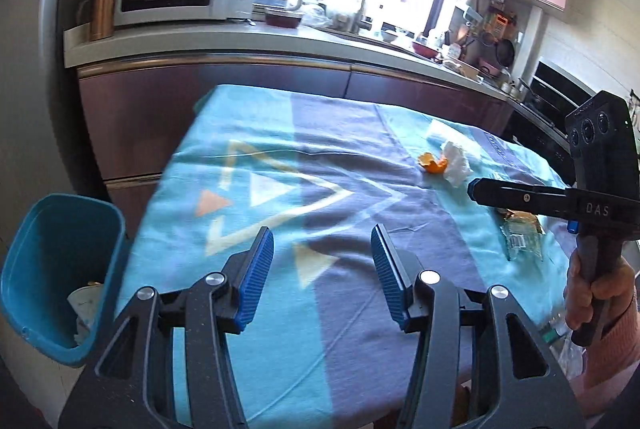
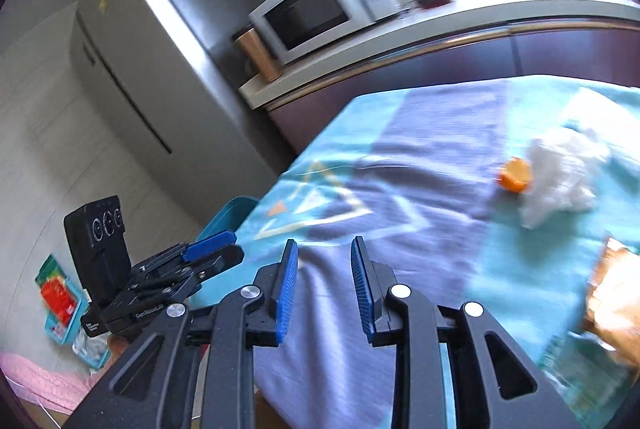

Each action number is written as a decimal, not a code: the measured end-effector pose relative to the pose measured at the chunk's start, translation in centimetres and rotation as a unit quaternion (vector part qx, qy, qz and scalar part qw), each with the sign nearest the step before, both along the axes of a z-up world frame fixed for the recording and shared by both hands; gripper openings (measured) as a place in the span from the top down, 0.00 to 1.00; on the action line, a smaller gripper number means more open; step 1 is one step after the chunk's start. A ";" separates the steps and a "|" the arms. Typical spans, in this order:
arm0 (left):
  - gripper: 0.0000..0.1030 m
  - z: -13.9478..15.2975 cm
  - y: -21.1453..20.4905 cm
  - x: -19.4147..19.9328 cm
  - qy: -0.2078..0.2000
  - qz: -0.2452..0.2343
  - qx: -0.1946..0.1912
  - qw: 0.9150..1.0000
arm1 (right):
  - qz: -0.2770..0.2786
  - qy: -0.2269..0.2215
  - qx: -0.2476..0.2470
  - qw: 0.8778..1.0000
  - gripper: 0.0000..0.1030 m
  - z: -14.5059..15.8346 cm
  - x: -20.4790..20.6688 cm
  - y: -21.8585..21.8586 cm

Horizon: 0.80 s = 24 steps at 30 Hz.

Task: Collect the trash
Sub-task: 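Move both open grippers back over the table toward the wrappers, then grasp the clear plastic packet with the left gripper while the right gripper grasps the gold wrapper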

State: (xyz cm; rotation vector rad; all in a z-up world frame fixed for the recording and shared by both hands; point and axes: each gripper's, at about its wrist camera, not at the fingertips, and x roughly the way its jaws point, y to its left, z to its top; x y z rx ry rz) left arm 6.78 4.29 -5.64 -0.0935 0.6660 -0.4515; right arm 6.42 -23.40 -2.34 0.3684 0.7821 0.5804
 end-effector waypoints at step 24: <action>0.39 -1.5 -19.6 -0.3 0.054 -0.235 -0.002 0.971 | -0.238 0.051 0.035 0.969 0.53 -4.6 -6.9 -19.1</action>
